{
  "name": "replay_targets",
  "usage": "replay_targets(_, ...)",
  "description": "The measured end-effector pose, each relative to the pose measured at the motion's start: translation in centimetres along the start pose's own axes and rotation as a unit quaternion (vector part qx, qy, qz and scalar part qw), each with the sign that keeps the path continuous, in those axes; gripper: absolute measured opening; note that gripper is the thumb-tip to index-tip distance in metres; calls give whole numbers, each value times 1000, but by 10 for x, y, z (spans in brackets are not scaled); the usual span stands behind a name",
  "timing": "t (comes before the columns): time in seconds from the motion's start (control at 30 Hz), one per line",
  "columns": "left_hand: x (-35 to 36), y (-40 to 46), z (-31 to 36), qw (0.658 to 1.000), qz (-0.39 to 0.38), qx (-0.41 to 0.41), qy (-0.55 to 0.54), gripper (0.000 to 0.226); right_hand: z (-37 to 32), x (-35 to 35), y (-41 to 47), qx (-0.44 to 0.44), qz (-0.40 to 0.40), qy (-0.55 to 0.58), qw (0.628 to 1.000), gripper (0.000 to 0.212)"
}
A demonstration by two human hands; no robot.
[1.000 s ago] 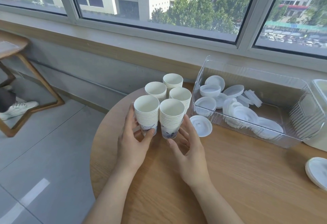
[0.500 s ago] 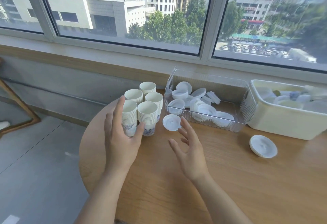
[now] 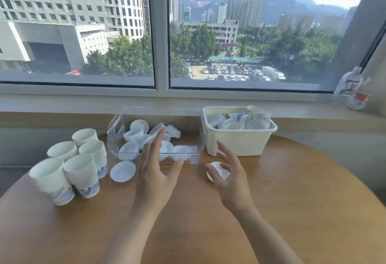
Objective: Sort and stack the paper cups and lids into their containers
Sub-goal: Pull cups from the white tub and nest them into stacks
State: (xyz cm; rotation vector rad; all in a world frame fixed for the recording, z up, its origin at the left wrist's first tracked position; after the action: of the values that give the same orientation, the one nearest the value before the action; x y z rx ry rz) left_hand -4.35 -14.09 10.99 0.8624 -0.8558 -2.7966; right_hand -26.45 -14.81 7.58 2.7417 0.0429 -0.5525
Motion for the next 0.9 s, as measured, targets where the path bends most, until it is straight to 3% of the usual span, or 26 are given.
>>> replay_targets(0.27,108,75,14,995,-95,17,-3,86,56,-111,63,33,27,-117,992,61)
replay_targets(0.5,177,120,-10,980,-180,24,79,84,94,-140,110,60,-11,-266,962,56)
replay_targets(0.7,195,135,-17,970,-170,49,166,71,105,-148,115,48,10,-334,941,45)
replay_targets(0.9,193,116,-1,975,-164,62,135,60,99,-161,85,4,45,-332,942,33)
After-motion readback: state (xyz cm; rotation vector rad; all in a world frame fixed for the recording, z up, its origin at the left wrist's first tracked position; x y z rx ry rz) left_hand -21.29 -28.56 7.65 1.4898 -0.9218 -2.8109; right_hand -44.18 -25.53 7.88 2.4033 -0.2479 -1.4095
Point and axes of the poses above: each hand's wrist, its own y-axis towards the middle knuckle, its own x-axis out of the palm, z = x × y, the point moved 7 cm from there along y, towards the middle knuckle, and after that the axes turned 14 degrees about -z, right-handed, at the moved point
